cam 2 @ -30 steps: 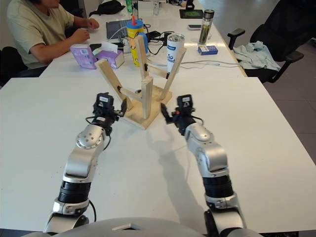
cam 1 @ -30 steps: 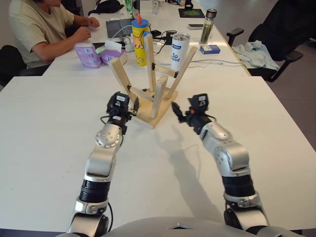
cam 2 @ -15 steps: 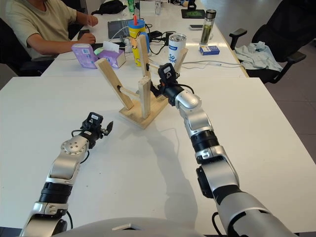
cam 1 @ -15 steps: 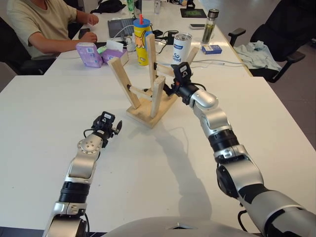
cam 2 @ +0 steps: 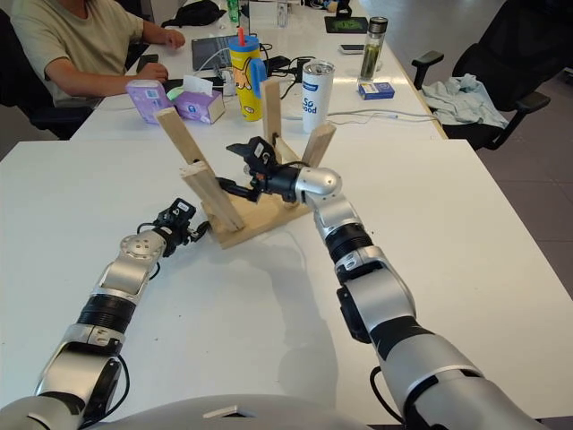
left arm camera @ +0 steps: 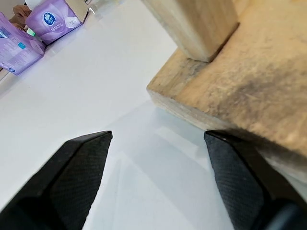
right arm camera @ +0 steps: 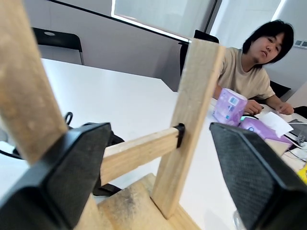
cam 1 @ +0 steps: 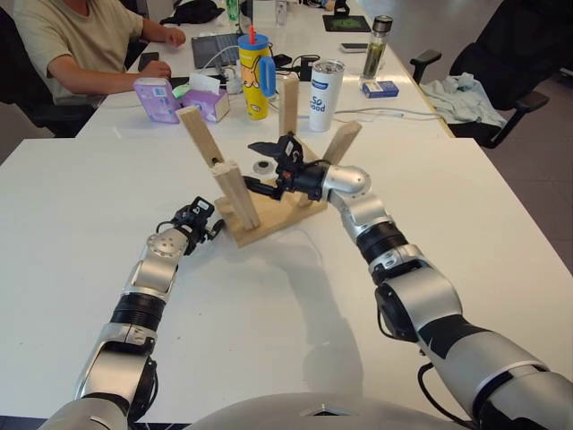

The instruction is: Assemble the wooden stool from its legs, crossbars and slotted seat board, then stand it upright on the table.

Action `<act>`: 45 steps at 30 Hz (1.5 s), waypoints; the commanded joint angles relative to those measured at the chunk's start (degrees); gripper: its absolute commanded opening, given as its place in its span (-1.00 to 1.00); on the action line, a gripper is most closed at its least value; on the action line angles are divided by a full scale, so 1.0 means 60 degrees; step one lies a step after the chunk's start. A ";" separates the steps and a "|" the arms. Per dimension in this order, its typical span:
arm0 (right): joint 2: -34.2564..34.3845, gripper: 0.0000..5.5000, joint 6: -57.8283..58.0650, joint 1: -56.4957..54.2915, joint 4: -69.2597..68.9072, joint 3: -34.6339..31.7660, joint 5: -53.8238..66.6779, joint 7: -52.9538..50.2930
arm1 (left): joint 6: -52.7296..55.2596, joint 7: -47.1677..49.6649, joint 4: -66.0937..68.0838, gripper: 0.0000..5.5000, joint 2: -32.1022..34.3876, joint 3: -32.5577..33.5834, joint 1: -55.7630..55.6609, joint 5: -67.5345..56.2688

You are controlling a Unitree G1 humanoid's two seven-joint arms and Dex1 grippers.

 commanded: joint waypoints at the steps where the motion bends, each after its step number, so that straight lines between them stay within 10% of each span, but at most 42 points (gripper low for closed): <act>1: 0.0412 0.40 0.0966 0.1116 -0.1240 0.0485 -0.0677 -0.1258 | 0.0055 0.0033 -0.0217 0.31 -0.0250 -0.0114 0.0210 0.0000; 7: 0.0792 0.40 0.6193 0.5103 -0.7985 -0.0279 0.1464 -0.3477 | 0.0443 0.1024 -0.2073 0.31 -0.0596 0.0432 0.1192 -0.0097; 13: -0.1246 0.33 0.8738 0.7828 -1.1573 -0.0808 0.2681 -0.2934 | 0.1117 0.2095 -0.4945 0.31 -0.1186 0.1253 0.3217 -0.0181; 20: -0.2834 -0.04 0.7813 0.9283 -1.0561 -0.2018 0.1757 -0.3342 | 0.1733 0.2305 -0.6536 0.31 -0.1414 0.1124 0.4664 -0.0058; 34: -0.2251 -0.99 0.3832 0.4624 -0.2700 -0.0993 -0.0715 -0.4430 | 0.1600 0.1508 -0.4608 0.31 -0.0955 0.0050 0.3336 0.0344; 45: -0.1829 -1.00 0.4138 0.5126 -0.3765 -0.0535 0.0102 -0.2771 | 0.1664 -0.0445 -0.5163 0.31 -0.1377 -0.0226 0.3150 -0.1419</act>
